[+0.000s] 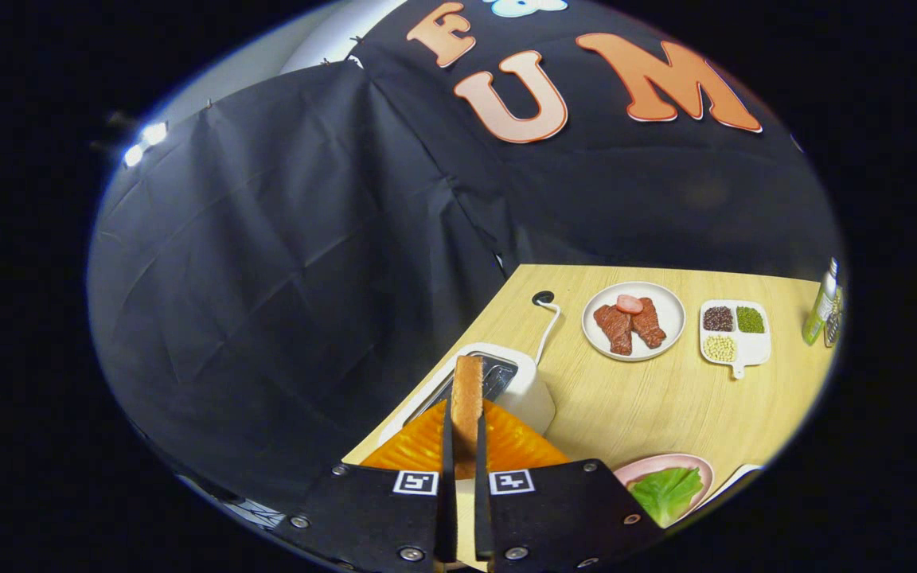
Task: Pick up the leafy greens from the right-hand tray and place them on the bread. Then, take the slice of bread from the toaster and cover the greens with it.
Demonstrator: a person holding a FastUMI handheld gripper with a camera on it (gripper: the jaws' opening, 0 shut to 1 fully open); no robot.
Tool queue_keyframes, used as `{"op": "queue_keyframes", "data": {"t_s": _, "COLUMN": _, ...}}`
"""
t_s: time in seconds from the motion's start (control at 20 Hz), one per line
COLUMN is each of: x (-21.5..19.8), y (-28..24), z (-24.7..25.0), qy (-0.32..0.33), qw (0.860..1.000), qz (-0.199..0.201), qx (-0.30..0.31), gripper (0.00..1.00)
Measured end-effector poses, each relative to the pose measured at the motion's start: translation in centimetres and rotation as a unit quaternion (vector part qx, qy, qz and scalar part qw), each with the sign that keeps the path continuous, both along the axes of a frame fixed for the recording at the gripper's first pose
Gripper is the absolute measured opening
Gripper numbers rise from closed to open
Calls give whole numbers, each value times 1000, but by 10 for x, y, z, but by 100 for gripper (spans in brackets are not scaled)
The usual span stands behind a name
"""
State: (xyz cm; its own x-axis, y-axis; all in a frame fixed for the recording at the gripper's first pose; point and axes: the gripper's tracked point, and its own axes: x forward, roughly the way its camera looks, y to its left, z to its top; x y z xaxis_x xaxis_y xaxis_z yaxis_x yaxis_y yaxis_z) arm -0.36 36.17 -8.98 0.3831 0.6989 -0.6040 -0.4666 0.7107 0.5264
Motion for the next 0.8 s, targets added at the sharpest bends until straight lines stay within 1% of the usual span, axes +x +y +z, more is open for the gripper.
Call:
{"op": "queue_keyframes", "data": {"t_s": 0.1, "x": -1, "y": -24, "z": 1, "qy": -12, "qw": 1000, "qz": -12, "qx": -1, "gripper": 9}}
{"op": "queue_keyframes", "data": {"t_s": 0.4, "x": -10, "y": -83, "z": -20, "qy": 7, "qw": 999, "qz": -41, "qx": -10, "gripper": 9}}
{"op": "queue_keyframes", "data": {"t_s": 0.55, "x": -16, "y": -104, "z": -31, "qy": 14, "qw": 999, "qz": -48, "qx": -9, "gripper": 9}}
{"op": "queue_keyframes", "data": {"t_s": 0.8, "x": -32, "y": -138, "z": -62, "qy": 35, "qw": 998, "qz": -55, "qx": -18, "gripper": 9}}
